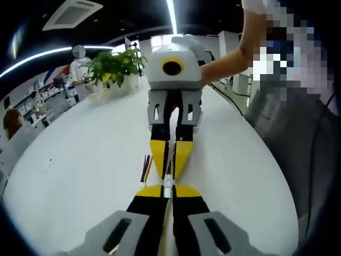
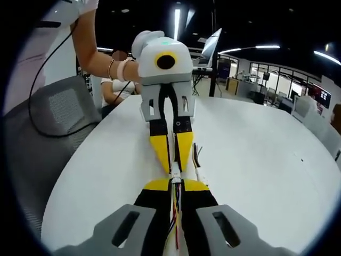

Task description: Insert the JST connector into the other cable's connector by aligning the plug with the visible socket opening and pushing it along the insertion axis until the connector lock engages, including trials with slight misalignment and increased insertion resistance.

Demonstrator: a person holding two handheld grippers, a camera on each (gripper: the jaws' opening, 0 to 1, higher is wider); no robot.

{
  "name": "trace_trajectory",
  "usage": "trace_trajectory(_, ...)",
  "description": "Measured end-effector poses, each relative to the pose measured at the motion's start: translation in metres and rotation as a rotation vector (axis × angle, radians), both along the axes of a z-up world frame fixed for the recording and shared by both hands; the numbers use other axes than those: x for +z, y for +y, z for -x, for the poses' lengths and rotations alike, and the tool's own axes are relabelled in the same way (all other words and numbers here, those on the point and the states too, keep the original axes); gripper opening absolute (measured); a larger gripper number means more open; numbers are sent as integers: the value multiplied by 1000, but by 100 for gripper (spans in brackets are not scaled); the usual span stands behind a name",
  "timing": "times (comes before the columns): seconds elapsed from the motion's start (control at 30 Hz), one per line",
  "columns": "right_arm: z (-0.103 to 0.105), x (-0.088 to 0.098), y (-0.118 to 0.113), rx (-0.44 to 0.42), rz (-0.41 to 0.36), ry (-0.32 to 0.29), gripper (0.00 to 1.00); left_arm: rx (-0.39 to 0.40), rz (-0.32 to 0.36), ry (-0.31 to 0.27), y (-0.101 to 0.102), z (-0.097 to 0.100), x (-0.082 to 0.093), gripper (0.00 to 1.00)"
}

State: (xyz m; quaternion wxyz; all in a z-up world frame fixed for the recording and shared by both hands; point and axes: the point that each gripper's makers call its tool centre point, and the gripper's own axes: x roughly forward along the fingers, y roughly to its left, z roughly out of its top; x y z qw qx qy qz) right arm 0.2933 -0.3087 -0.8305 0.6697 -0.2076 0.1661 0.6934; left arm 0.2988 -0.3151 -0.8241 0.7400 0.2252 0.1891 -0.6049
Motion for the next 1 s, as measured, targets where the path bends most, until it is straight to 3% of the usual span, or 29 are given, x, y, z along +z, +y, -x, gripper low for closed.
trace_trajectory(0.47, -12, -12, 4, 7, 1, 18, 2, 33, -12, 9, 4, -10, -11, 0)
trace_trajectory(1.0, -7, -20, 4, 19, 17, 28, 3, 30, -18, 28, 4, -7, -21, 0)
